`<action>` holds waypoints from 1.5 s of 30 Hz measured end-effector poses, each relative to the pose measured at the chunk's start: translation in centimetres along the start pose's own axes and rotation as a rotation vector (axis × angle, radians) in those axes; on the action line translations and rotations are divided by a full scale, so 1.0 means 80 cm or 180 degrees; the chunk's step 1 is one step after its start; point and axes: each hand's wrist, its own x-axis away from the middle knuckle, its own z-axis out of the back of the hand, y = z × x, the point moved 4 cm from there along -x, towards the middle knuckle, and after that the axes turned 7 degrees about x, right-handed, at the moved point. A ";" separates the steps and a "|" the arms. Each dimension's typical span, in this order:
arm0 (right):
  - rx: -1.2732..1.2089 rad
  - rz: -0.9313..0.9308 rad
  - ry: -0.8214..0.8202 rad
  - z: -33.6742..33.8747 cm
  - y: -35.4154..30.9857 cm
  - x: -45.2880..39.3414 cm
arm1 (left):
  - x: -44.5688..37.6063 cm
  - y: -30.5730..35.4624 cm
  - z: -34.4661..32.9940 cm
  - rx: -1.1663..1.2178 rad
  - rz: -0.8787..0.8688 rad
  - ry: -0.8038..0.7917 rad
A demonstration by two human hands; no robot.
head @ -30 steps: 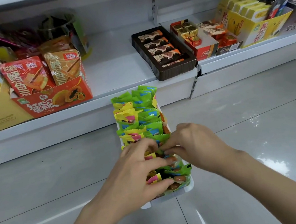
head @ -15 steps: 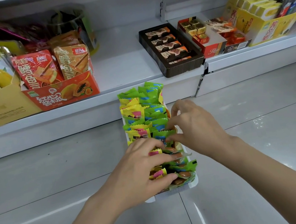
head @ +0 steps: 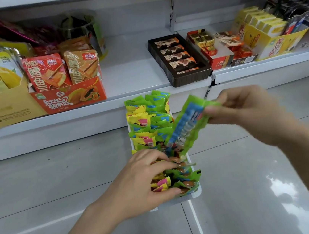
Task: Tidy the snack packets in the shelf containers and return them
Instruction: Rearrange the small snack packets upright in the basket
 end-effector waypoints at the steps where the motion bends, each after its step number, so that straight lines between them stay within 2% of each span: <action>1: -0.0328 0.0007 0.0107 0.012 -0.009 0.001 | -0.002 -0.001 0.002 0.0101 0.0059 0.0031; 5: -0.0708 0.0063 0.0646 0.042 -0.030 -0.004 | -0.018 -0.004 0.013 0.0640 0.0702 0.0307; 7: -0.0782 0.0043 0.0733 0.047 -0.030 -0.009 | -0.031 0.003 0.018 0.1076 0.0837 0.0751; 9: -0.0934 -0.0028 0.0778 0.050 -0.024 -0.015 | -0.042 0.010 0.019 0.2330 0.0912 0.1099; 12: -0.1131 -0.0163 0.0835 0.050 -0.012 -0.027 | -0.054 0.024 0.004 0.4477 0.1095 0.0872; 14: -0.1226 -0.0227 0.0889 0.047 -0.003 -0.035 | -0.058 0.033 -0.002 0.5201 0.1196 0.0857; 16: -0.1259 -0.0249 0.1010 0.045 0.006 -0.040 | -0.060 0.032 -0.005 0.5470 0.1428 0.1145; 21: -0.1175 -0.0237 0.1591 0.038 0.035 -0.041 | -0.057 0.029 -0.011 0.4951 0.1897 0.1852; 27: -0.1340 -0.0383 0.1632 0.024 0.055 -0.041 | -0.051 0.026 -0.012 0.4731 0.2104 0.2132; 33: -0.1400 -0.0405 0.1563 0.013 0.048 -0.045 | -0.046 0.032 -0.019 0.5250 0.1693 0.2040; 36: -0.1537 -0.0385 0.1494 0.006 0.045 -0.042 | -0.046 0.036 -0.014 0.5172 0.1370 0.2035; 37: -0.1616 -0.0376 0.1469 0.003 0.046 -0.041 | -0.045 0.035 -0.011 0.4947 0.1293 0.2116; 39: -0.1727 -0.0408 0.1293 -0.007 0.047 -0.039 | -0.042 0.029 -0.003 0.4010 0.1170 0.2387; 41: -0.1768 -0.0543 0.0867 -0.021 0.046 -0.039 | -0.038 0.024 0.008 0.3015 0.0841 0.2586; 43: -0.1974 -0.0770 0.0541 -0.033 0.042 -0.038 | -0.033 0.024 0.016 0.2254 0.0437 0.2586; 45: -0.1967 -0.0922 0.0449 -0.036 0.040 -0.037 | -0.029 0.027 0.022 0.1396 0.0167 0.2523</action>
